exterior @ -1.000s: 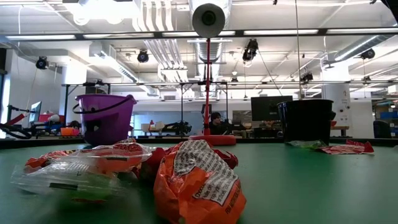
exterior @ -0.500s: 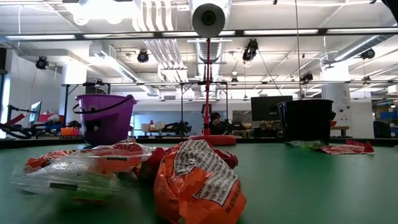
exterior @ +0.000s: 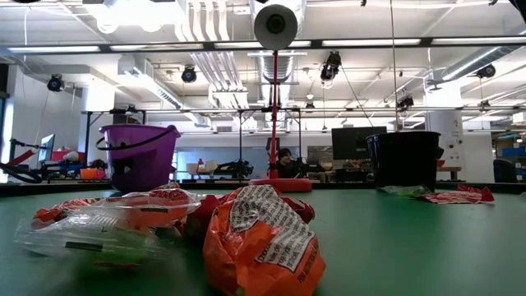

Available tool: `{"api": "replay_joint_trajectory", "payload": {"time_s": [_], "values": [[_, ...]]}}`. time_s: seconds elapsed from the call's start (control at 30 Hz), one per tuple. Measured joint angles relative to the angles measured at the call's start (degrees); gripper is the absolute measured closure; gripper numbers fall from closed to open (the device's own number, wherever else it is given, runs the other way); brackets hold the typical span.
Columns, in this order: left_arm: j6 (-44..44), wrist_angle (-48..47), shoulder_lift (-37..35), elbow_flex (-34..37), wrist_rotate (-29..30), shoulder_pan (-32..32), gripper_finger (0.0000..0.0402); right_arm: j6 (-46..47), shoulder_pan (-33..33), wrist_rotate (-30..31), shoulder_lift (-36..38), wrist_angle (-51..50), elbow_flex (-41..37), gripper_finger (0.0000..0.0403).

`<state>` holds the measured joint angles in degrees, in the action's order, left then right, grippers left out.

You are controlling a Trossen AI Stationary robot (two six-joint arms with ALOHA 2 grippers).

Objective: Sort candy
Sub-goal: Put the red gummy into the light green bucket, then put the red candy into the violet bucket

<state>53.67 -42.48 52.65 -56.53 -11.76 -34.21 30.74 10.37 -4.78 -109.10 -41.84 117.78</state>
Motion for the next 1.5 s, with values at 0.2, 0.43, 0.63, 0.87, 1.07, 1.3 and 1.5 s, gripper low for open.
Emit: {"api": "replay_joint_trajectory", "payload": {"time_s": [0.2,0.43,0.63,0.87,1.07,1.3,1.5], "values": [[0.9,-5.9,4.3,0.0,-3.5,-3.8,0.04,2.7,0.1,-0.1,-0.1,-2.5,0.0,0.0225],[-1.0,-6.2,7.6,0.0,-5.4,-4.7,0.0391,2.8,0.2,-0.1,-0.1,-3.3,0.0,0.0225],[-2.4,-6.3,8.2,0.0,-5.4,-4.7,0.0339,6.3,0.2,0.0,-0.1,-8.8,0.0,0.0225],[-6.1,-8.7,6.7,0.0,-3.8,-4.6,0.0281,11.7,0.4,3.5,-0.1,-21.3,0.0,0.0225],[-5.4,-11.4,2.1,0.0,7.3,-4.6,0.027,17.5,2.9,4.8,-0.1,-34.1,-0.1,0.0225],[-6.7,-11.4,-5.4,0.0,19.4,-4.6,0.0271,28.4,6.3,10.1,-0.1,-44.7,-0.7,0.0225],[-6.7,-10.2,-9.8,0.0,26.2,-4.6,0.0271,35.8,7.5,14.2,0.2,-48.2,-4.0,0.0225]]}}
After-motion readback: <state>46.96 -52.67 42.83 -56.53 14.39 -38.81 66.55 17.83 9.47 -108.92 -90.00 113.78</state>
